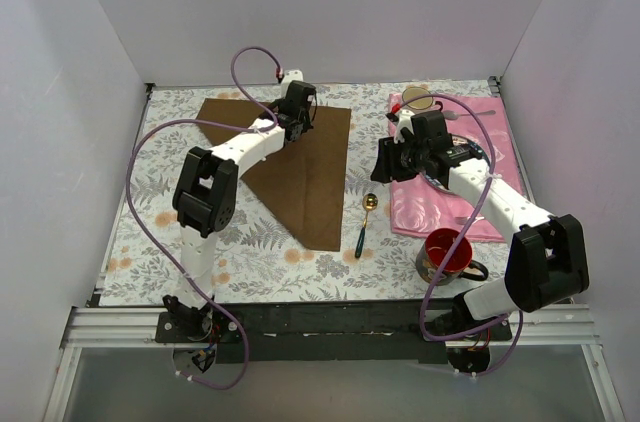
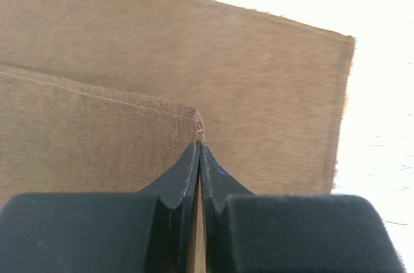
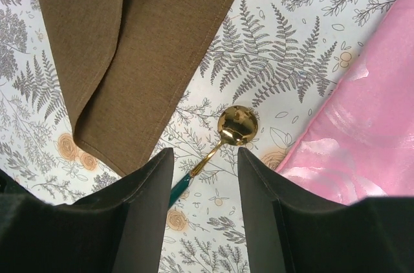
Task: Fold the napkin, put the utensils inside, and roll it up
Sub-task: Fold the napkin
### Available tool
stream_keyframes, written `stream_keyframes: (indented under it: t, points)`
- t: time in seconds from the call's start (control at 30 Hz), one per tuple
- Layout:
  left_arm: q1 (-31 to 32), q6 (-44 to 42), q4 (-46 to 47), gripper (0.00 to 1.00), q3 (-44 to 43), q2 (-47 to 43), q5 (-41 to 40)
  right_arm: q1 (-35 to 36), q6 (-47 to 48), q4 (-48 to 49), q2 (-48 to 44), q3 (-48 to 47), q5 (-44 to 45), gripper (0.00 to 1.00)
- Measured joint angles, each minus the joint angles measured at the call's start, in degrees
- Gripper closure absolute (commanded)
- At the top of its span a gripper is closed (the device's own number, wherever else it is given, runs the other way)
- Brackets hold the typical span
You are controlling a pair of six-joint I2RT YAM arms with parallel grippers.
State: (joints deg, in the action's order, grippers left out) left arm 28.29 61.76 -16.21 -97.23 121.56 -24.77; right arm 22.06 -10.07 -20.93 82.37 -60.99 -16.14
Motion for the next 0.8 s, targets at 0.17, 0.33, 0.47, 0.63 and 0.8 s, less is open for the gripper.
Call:
stream_keyframes:
  t: [0.17,0.33,0.47,0.63,0.8]
  points:
    - [2.01,-2.25,1.31,1.0,-5.18,2.73,0.83,-0.35,0.0,-0.26,0.0,0.0,0.13,0.47]
    - [3.26,-3.91,2.62,1.0,-8.52,4.83,1.33,-0.35,0.09,-0.98,0.0,-0.15,0.42,0.47]
    - [3.85,-5.01,3.67,1.0,-11.04,7.1,1.38,-0.46,0.26,-1.66,0.0,-0.37,0.63,0.47]
    - [4.28,-5.95,4.28,1.0,-13.53,9.68,1.55,-0.7,0.37,-1.66,0.0,-0.39,0.63,0.47]
    - [4.72,-6.86,5.09,1.0,-15.67,11.43,1.53,-0.74,0.46,-1.66,0.0,-0.39,0.63,0.47]
